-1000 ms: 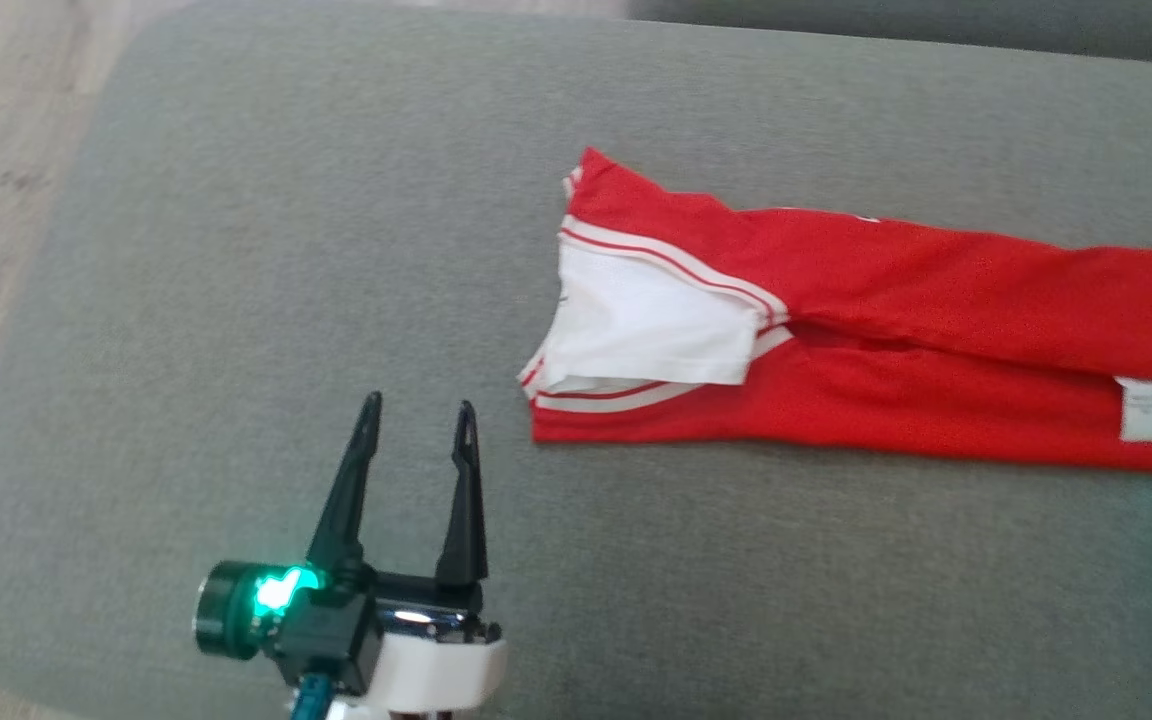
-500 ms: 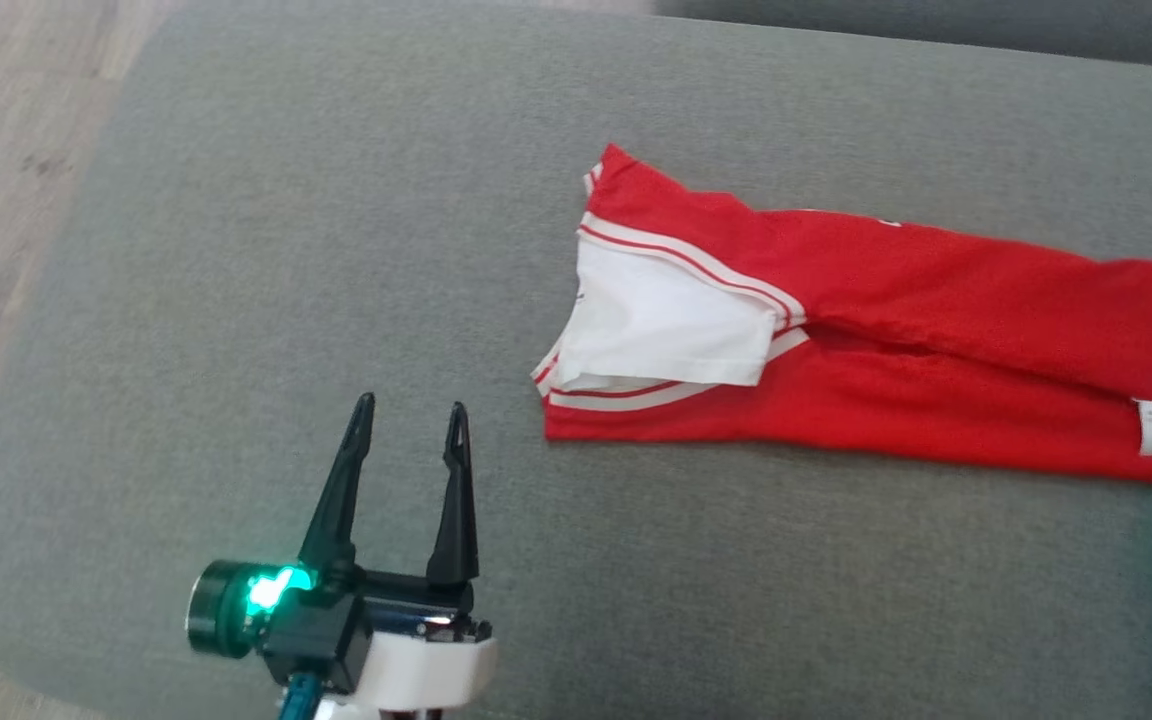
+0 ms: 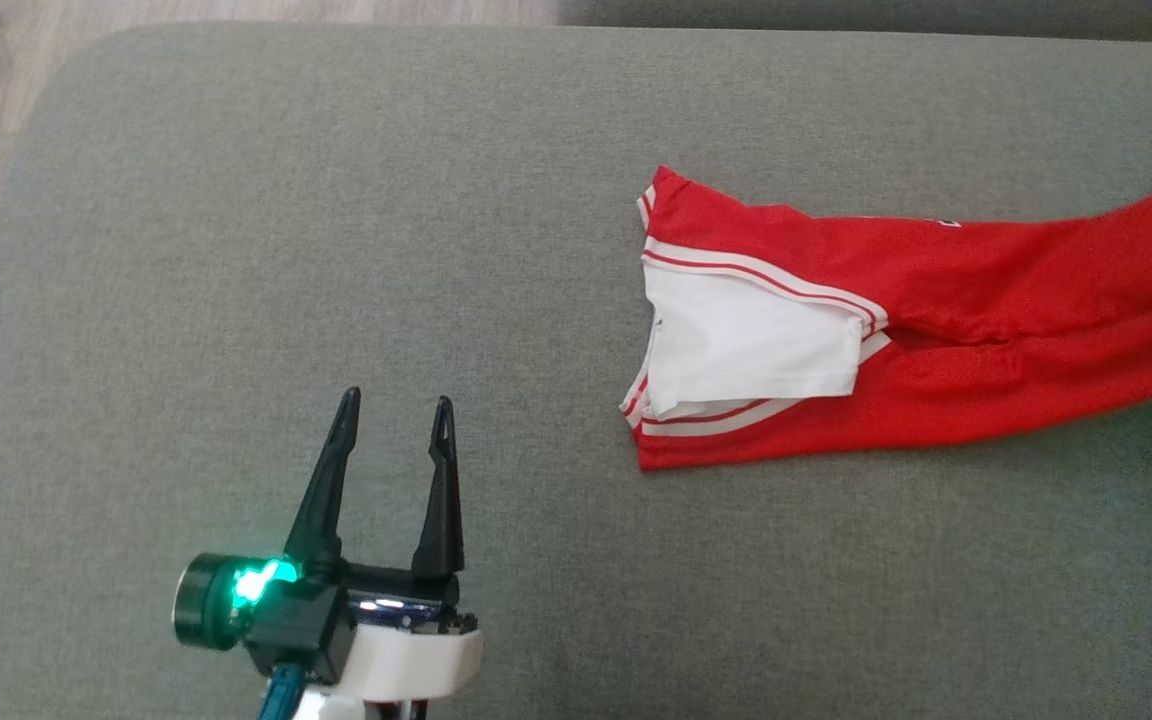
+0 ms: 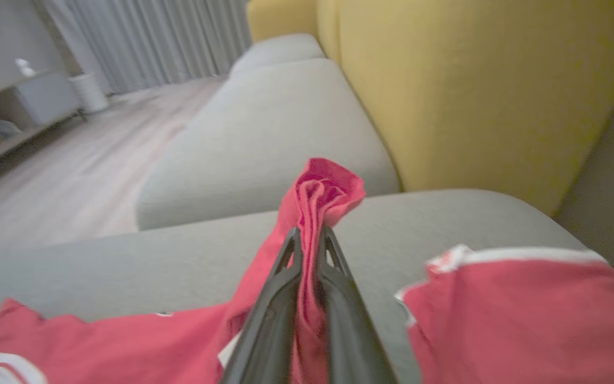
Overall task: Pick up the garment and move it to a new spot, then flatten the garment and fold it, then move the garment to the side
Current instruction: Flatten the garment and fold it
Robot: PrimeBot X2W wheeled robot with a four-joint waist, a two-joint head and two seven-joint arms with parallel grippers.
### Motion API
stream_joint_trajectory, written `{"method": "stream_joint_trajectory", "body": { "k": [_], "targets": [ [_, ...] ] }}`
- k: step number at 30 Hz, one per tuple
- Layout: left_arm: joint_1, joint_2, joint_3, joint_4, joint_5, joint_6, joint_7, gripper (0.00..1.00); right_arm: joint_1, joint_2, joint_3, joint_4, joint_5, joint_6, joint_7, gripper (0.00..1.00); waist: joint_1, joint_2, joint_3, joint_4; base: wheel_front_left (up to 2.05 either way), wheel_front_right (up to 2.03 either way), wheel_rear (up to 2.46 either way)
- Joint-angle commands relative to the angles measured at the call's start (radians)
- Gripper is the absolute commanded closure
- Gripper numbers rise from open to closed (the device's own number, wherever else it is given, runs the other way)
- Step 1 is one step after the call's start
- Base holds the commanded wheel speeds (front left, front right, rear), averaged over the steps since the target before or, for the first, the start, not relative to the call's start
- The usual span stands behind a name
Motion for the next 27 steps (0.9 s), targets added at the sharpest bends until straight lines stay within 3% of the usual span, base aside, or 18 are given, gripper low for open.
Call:
{"method": "stream_joint_trajectory", "body": {
  "k": [1, 6, 10, 11, 15, 22, 23, 25, 27],
  "targets": [
    [-0.010, -0.009, 0.038, -0.026, -0.003, -0.007, -0.008, 0.00, -0.033, 0.002, 0.028, -0.144, 0.022, -0.001, 0.034, 1.00, 0.0000, 0.0000, -0.002, -0.008, 0.00, 0.00, 0.00],
    [-0.016, -0.014, 0.036, -0.024, -0.021, -0.019, -0.008, 0.00, -0.023, 0.159, 0.124, -0.420, 0.067, -0.001, 0.149, 1.00, 0.0000, 0.0000, -0.002, -0.003, 0.00, 0.00, 0.00],
    [-0.024, -0.016, 0.035, -0.018, -0.035, -0.025, -0.008, 0.00, -0.034, 0.296, 0.229, -0.509, 0.020, -0.001, 0.193, 1.00, 0.0000, 0.0000, 0.002, 0.018, 0.00, 0.00, 0.00],
    [-0.024, -0.016, 0.035, -0.018, -0.035, -0.025, -0.008, 0.00, -0.034, 0.296, 0.229, -0.509, 0.020, -0.001, 0.193, 1.00, 0.0000, 0.0000, 0.002, 0.018, 0.00, 0.00, 0.00],
    [-0.039, -0.017, 0.017, -0.017, -0.057, -0.022, -0.008, 0.00, -0.054, 0.408, 0.324, -0.463, -0.041, -0.001, 0.179, 1.00, 0.0000, 0.0000, 0.006, 0.055, 0.00, 0.00, 0.00],
    [-0.046, -0.017, -0.003, -0.022, -0.076, 0.000, -0.008, 0.00, -0.045, 0.462, 0.461, -0.280, -0.116, -0.001, 0.103, 1.00, 0.0000, 0.0000, 0.021, 0.105, 0.00, 0.00, 0.00],
    [-0.046, -0.017, -0.004, -0.020, -0.078, 0.003, -0.008, 0.00, -0.043, 0.463, 0.474, -0.256, -0.120, -0.001, 0.093, 0.85, 0.0000, 0.0000, 0.023, 0.110, 0.00, 0.00, 0.00],
    [-0.047, -0.017, -0.006, -0.021, -0.082, 0.009, -0.008, 0.00, -0.040, 0.465, 0.495, -0.221, -0.106, -0.001, 0.066, 0.00, 0.0000, 0.0000, 0.024, 0.115, 0.00, 0.00, 0.00],
    [-0.046, -0.017, -0.006, -0.021, -0.085, 0.016, -0.008, 0.00, -0.043, 0.466, 0.521, -0.215, -0.058, -0.001, 0.015, 0.00, 0.0000, 0.0000, 0.024, 0.117, 0.00, 0.00, 0.00]
  ]
}}
